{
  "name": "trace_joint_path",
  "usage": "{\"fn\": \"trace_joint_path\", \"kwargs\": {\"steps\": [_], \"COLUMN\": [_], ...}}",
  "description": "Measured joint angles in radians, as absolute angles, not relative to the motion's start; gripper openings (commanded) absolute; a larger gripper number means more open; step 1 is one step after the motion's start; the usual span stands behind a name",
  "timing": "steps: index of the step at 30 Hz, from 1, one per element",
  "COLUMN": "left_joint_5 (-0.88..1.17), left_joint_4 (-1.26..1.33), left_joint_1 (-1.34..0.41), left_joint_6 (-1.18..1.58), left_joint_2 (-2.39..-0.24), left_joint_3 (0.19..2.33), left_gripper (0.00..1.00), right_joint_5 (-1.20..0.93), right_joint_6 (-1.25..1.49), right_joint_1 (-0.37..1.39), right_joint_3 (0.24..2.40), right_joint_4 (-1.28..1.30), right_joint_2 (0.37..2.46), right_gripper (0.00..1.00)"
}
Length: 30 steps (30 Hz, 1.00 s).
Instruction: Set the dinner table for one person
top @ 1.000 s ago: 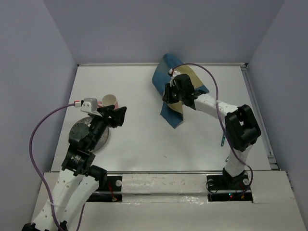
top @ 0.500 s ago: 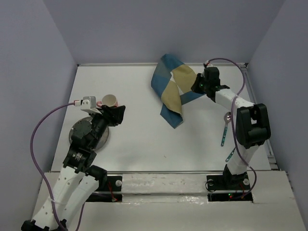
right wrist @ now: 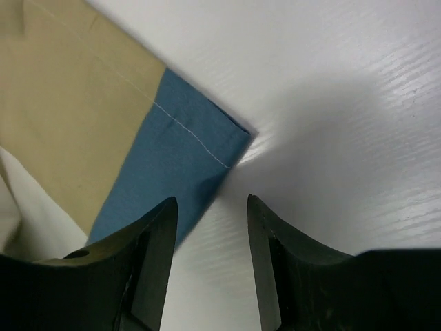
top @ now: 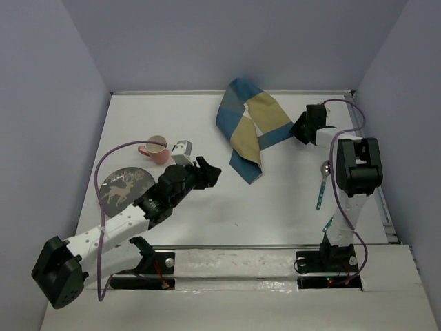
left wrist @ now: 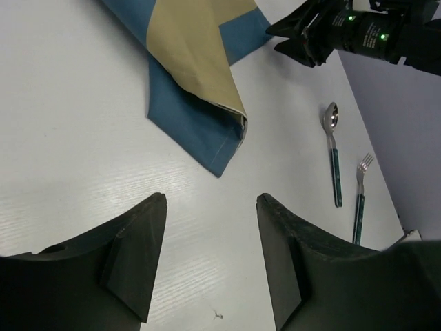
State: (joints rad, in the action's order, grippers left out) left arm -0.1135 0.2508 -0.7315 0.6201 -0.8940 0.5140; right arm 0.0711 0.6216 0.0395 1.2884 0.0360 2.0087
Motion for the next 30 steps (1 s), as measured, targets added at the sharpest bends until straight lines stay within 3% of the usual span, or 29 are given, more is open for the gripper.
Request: {"fn": "trace_joint_path", "kwargs": {"steps": [5, 8, 10, 20, 30], "left_joint_5": [-0.2, -0.229, -0.244, -0.263, -0.252], "left_joint_4": [0.336, 0.368, 0.388, 0.504, 0.553], "left_joint_1": [-0.796, -0.804, -0.805, -0.83, -0.836], "left_joint_6": [0.635, 0.635, 0.633, 0.626, 0.622], "left_joint_2": [-1.052, -1.153, -1.246, -1.612, -1.82], "left_joint_3": [0.515, 0.536, 0.574, 0.805, 0.961], "left_gripper": [0.73, 0.79, 0.82, 0.86, 0.82], "right_joint_5": [0.08, 0.091, 0.097, 0.105, 0.104], "right_joint_6": [0.715, 0.754, 0.766, 0.773, 0.734], "right_joint_1": [0.036, 0.034, 0.034, 0.034, 0.034], "right_joint_3": [1.319, 1.331, 1.339, 1.196, 1.043], "right_joint_4": [0.02, -0.016, -0.025, -0.118, -0.144], "right_joint_2": [2.049, 2.076, 2.089, 2.016, 1.901], "right_gripper": [0.28, 0.07, 0.0, 0.0, 0.0]}}
